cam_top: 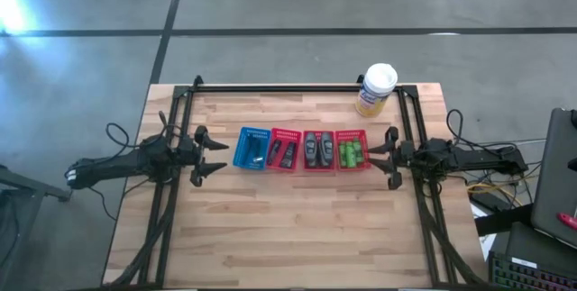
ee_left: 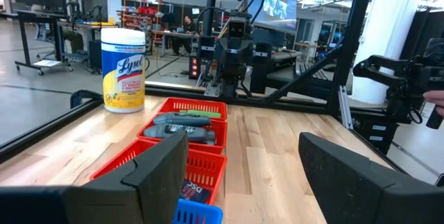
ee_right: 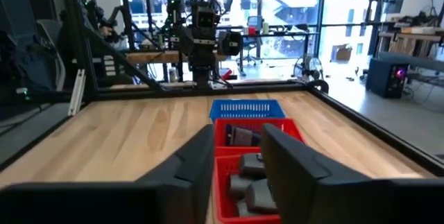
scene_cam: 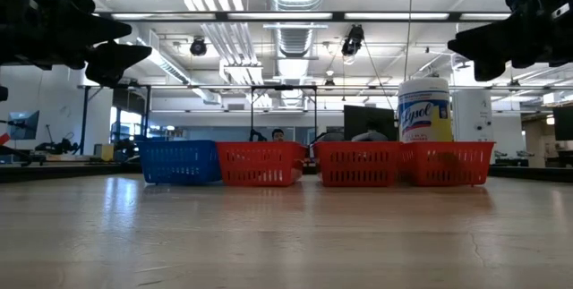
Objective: Pick & Place Travel size toiletries
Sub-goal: Return to Home Position
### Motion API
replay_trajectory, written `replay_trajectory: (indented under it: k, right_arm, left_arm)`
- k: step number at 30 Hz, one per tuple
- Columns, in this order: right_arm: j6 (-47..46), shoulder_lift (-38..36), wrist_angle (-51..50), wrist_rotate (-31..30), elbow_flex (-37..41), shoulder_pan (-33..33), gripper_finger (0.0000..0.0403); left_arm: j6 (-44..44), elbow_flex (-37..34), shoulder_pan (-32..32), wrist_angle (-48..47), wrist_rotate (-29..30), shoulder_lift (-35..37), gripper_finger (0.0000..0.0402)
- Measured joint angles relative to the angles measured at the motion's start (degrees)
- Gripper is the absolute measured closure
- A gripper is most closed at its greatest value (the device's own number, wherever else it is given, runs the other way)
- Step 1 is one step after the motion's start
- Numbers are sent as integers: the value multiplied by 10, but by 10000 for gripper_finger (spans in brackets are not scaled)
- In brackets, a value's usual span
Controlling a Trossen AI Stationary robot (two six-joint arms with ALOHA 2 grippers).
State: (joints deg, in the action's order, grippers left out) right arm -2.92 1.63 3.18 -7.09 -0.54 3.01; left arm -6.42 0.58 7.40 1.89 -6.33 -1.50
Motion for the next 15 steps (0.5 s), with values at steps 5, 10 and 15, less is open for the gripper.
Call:
replay_trajectory:
  k: [5,10,15]
  right_arm:
    - [-24,0,0,2,0,0,355]
    - [-30,0,-10,16,0,0,389]
    - [-31,0,-13,20,0,0,380]
  left_arm:
    - [0,0,0,0,0,0,122]
    - [0,0,0,0,0,0,122]
    - [0,0,0,0,0,0,122]
